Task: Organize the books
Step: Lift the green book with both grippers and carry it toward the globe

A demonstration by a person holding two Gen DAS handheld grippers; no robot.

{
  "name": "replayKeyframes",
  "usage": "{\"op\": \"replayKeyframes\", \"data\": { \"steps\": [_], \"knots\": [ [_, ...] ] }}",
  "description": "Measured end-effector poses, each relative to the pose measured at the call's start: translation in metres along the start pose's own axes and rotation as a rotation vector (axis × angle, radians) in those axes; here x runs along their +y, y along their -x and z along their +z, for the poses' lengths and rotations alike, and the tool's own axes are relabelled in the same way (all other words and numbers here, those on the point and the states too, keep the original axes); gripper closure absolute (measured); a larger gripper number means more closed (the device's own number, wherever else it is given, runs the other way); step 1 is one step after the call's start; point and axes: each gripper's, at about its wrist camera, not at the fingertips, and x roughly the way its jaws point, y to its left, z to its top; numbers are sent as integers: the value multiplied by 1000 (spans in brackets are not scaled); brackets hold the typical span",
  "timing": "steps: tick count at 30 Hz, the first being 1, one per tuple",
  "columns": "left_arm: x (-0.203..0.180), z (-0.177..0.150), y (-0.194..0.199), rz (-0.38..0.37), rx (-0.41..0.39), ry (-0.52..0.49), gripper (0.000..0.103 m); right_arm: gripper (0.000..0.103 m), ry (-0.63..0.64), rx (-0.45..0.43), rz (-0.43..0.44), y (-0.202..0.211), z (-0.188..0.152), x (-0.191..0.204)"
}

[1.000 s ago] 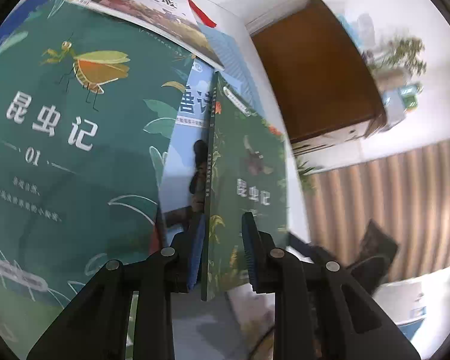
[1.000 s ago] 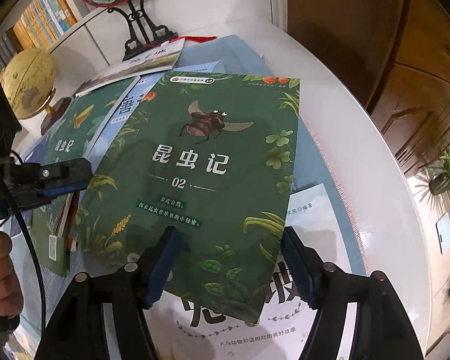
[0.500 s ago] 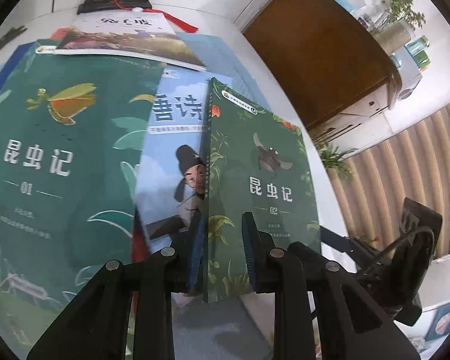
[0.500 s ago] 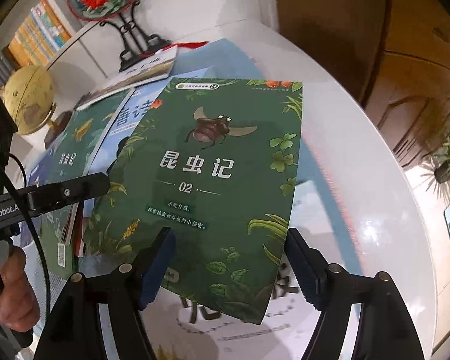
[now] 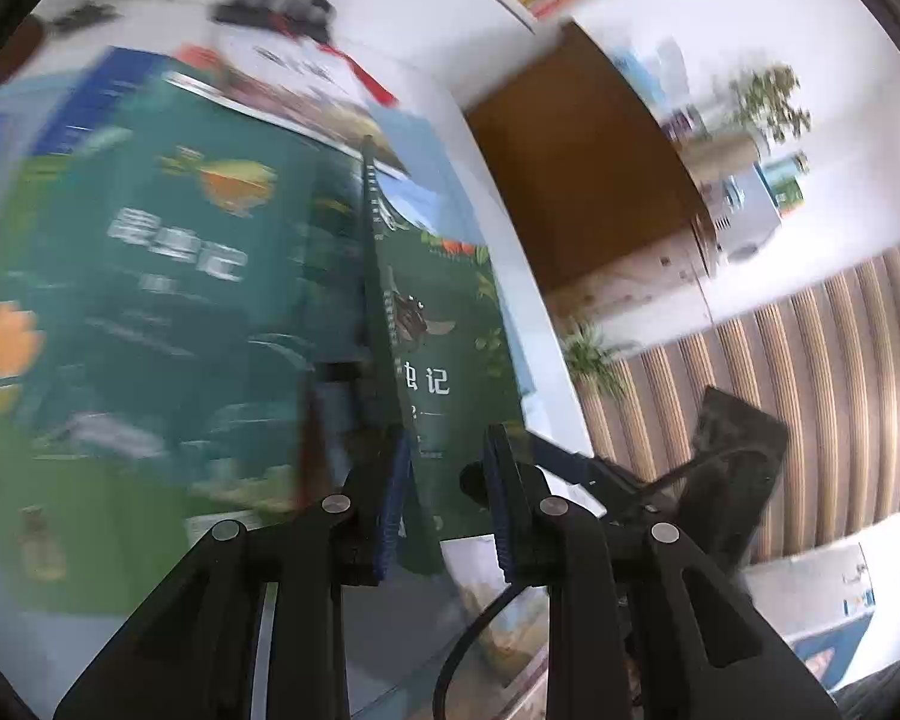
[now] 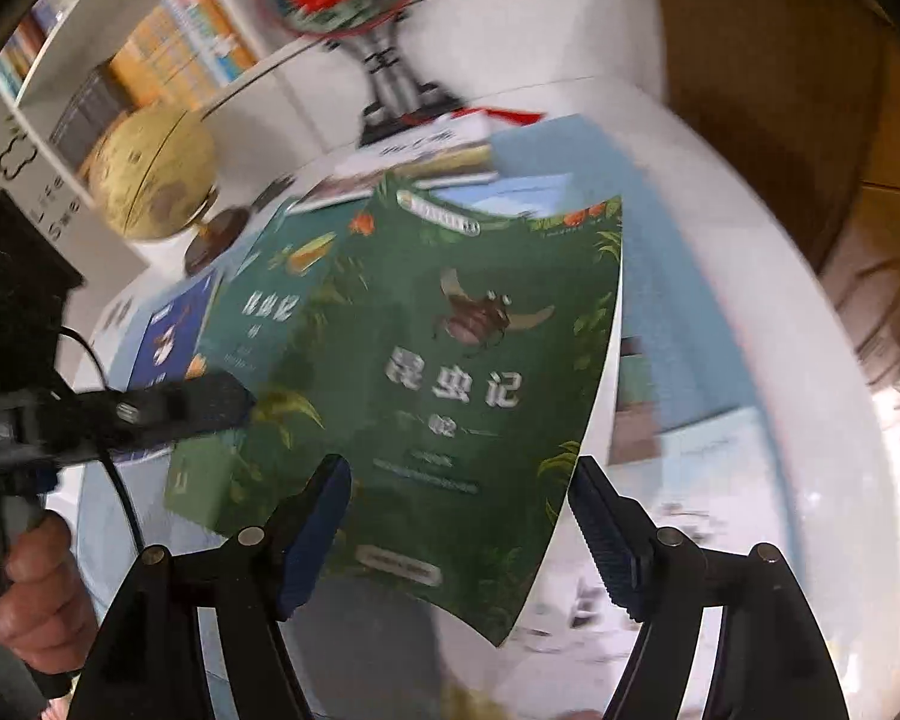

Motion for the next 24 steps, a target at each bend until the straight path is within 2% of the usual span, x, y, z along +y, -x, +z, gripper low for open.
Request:
{"op": "replayKeyframes", "data": {
  "steps": [3, 4, 7, 8, 10, 14, 16, 17, 18, 19, 21, 23, 24],
  "knots": [
    [16, 6, 18, 66, -56, 11, 82, 29, -10, 11, 23, -18, 4, 15],
    [22, 6, 22, 131, -65, 5, 82, 29, -20, 23, 14, -25, 6, 16],
    [35, 9, 11, 312, -41, -23, 79, 30, -71, 75, 30, -36, 6, 11],
    [40, 8, 6, 356, -28, -33, 79, 30, -72, 75, 21, -34, 5, 10],
    [49, 3, -1, 394, 9, -62, 76, 30, -54, 64, -33, -28, 3, 8],
    [47, 1, -17, 402, 23, -88, 54, 32, -46, 82, -92, -33, 2, 7],
    [42, 2, -21, 405, 15, -122, 54, 39, -29, 85, -128, -38, 1, 12],
    [38, 3, -24, 406, 17, -142, 58, 46, -9, 70, -123, -38, 1, 17],
    [37, 4, -26, 390, 24, -154, 67, 59, 3, 68, -108, -38, 1, 20],
    [35, 4, -24, 393, 31, -154, 71, 60, 12, 66, -119, -39, 1, 22],
    [33, 4, -15, 332, 27, -147, 78, 60, 16, 58, -140, -39, 0, 20],
    [29, 4, 0, 197, 11, -112, 86, 59, -17, 56, -109, -36, 2, 10],
    [26, 4, 4, 157, 8, -103, 87, 59, -34, 55, -85, -35, 2, 5]
  ]
}}
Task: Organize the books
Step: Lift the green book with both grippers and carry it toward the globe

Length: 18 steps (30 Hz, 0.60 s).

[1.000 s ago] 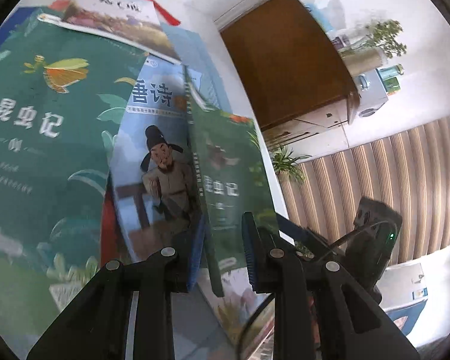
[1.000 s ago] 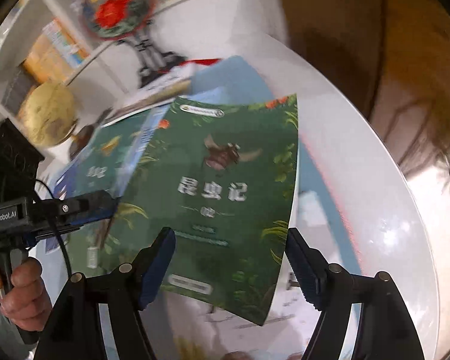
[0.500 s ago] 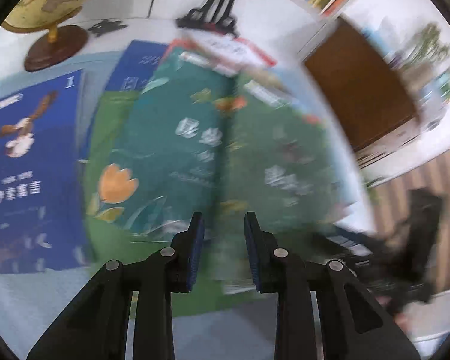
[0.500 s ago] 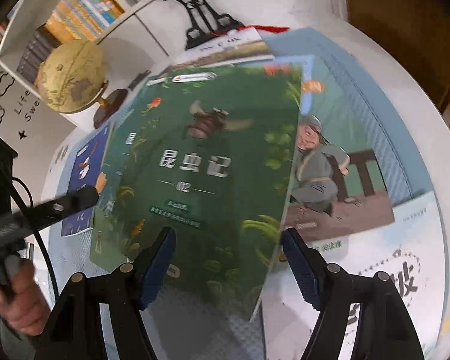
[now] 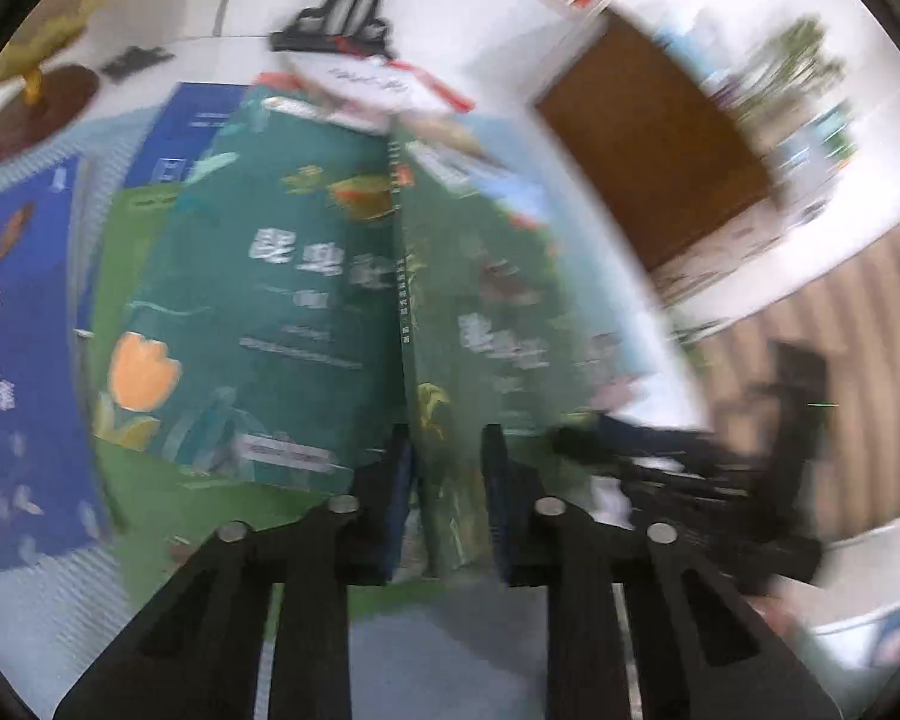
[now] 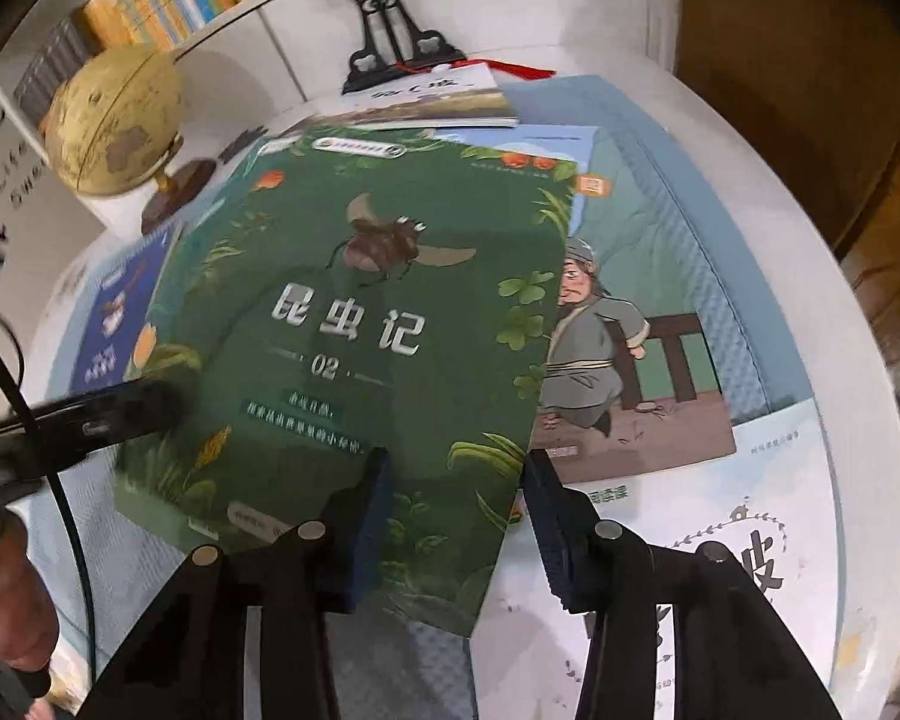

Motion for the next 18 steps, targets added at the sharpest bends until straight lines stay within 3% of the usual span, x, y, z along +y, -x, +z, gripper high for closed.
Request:
{"op": "replayKeyframes", "data": {
  "steps": [2, 5, 10, 12, 15, 16, 18],
  "knots": [
    [-7, 0, 1, -19, -4, -17, 88, 59, -14, 2, 26, 0, 2, -2],
    [-4, 0, -27, 65, 44, -22, 92, 59, 3, 0, 20, -1, 1, 3],
    [-7, 6, -45, 41, 36, 35, 94, 58, -10, 9, 26, 2, -2, 3],
    [-7, 10, -43, -2, 39, 61, 96, 56, -66, 47, 83, 3, -2, -7],
    [-1, 17, -40, -151, 67, 172, 97, 38, -227, 85, 278, 7, -13, -36],
    [4, 20, -40, -231, 82, 233, 96, 33, -291, 88, 344, 8, -19, -47],
    [6, 22, -41, -302, 94, 287, 96, 32, -397, 86, 459, 7, -31, -65]
  ]
}}
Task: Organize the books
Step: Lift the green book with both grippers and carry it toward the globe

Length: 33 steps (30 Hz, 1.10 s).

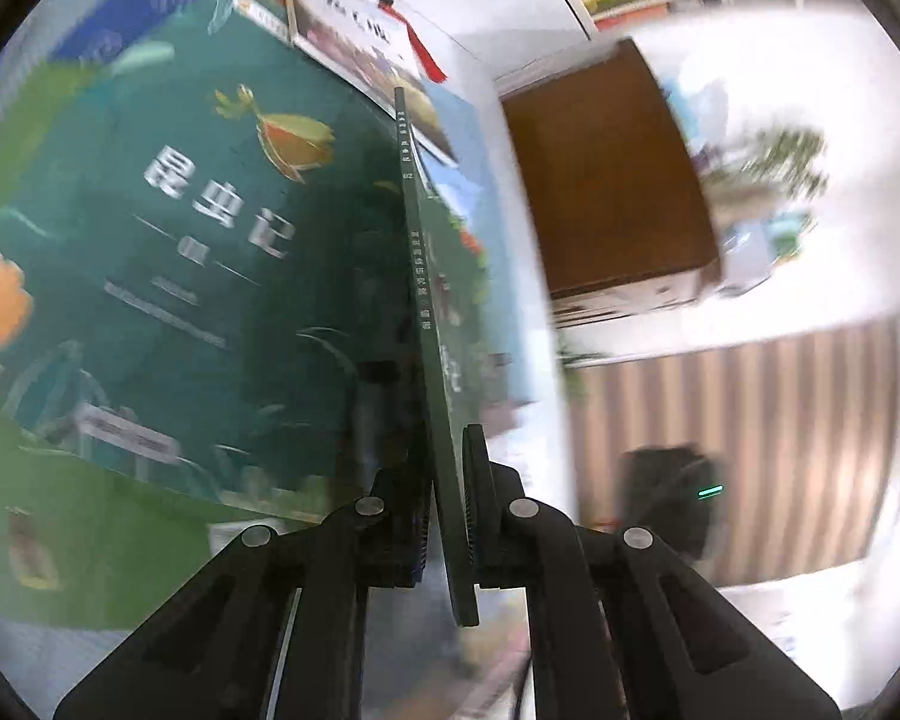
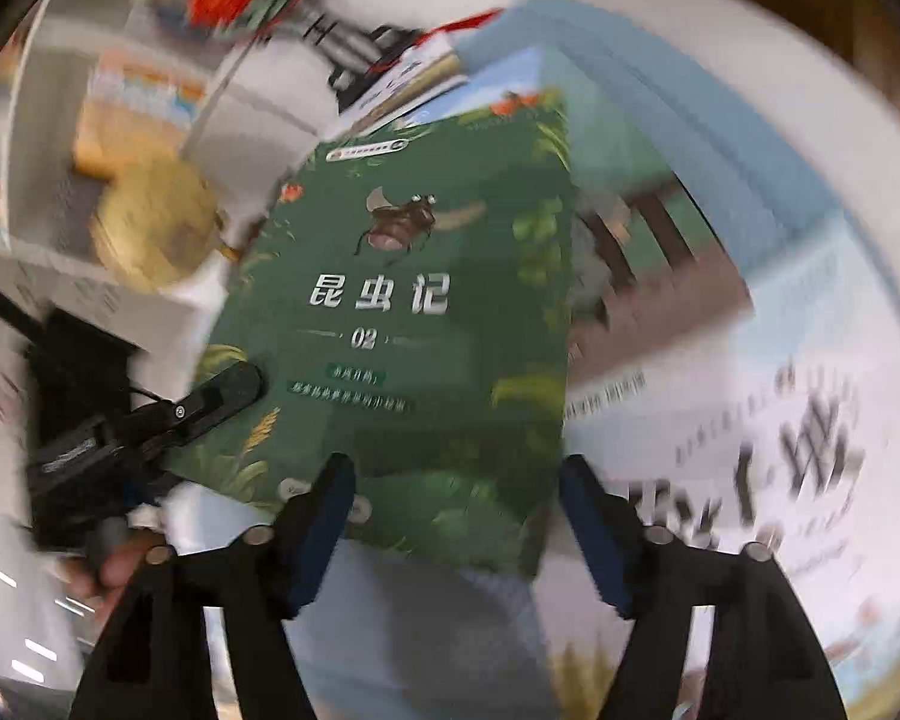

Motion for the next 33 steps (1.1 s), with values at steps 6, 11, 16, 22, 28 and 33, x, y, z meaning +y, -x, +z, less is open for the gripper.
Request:
{"op": "replayKeyframes", "data": {
  "steps": [6, 11, 16, 22, 28, 33],
  "knots": [
    [14, 9, -15, -132, 64, 149, 96, 32, -177, -20, 271, -7, -4, -33],
    [11, 11, -14, -75, 70, 119, 97, 59, -173, -55, 288, -12, 7, -27],
    [-12, 0, -16, 179, 78, -81, 96, 81, 75, -54, 31, -6, 5, 20],
    [-58, -43, -18, 413, 0, -412, 95, 81, 448, -83, -325, -13, -27, 90],
    [-57, -75, 12, 385, -42, -417, 95, 81, 661, -45, -397, -14, -65, 114],
    [-51, -96, 46, 399, -142, -349, 95, 81, 859, -22, -382, -6, -93, 134]
  ]
}}
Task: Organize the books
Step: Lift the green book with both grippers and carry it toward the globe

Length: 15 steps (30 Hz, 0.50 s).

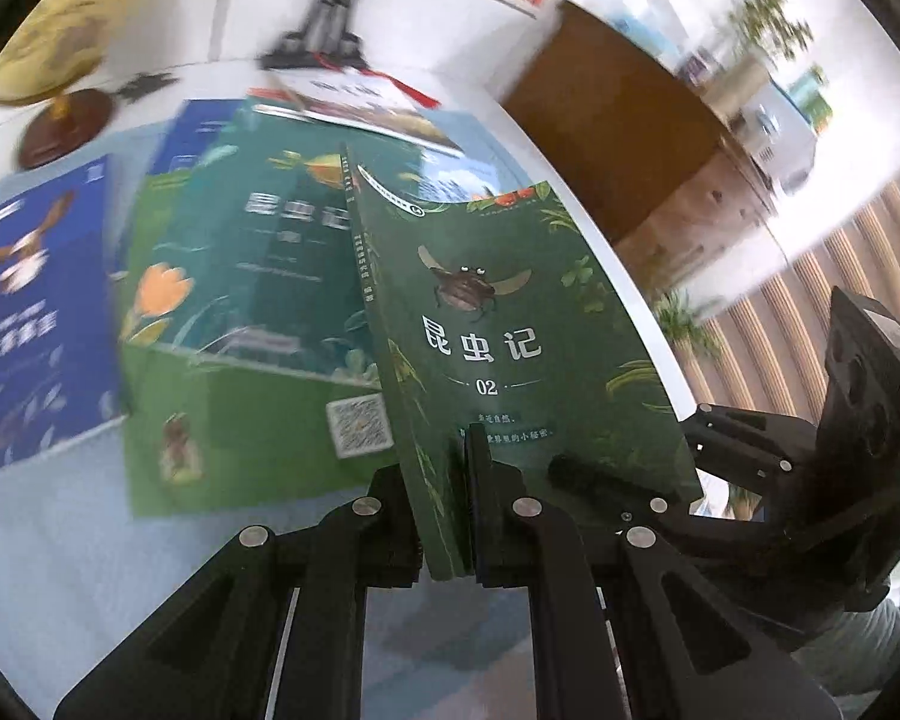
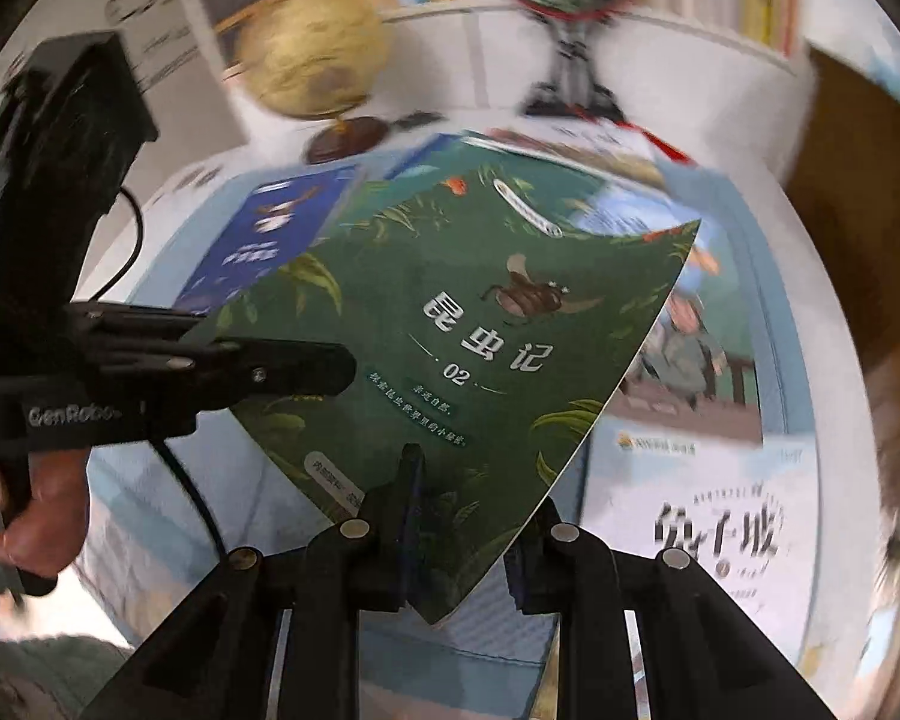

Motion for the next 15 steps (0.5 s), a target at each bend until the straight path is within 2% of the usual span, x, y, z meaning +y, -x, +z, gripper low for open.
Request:
{"op": "replayKeyframes", "data": {
  "steps": [6, 11, 15],
  "knots": [
    [14, -9, 59, 88, -141, 121, 95, 81, 187, -70, 60, 18, 35, 44],
    [64, -22, 124, 194, -267, 225, 94, 80, 278, -110, 159, 9, 75, 101],
    [120, -37, 162, 266, -315, 282, 94, 80, 347, -121, 211, -18, 103, 164]
  ]
}}
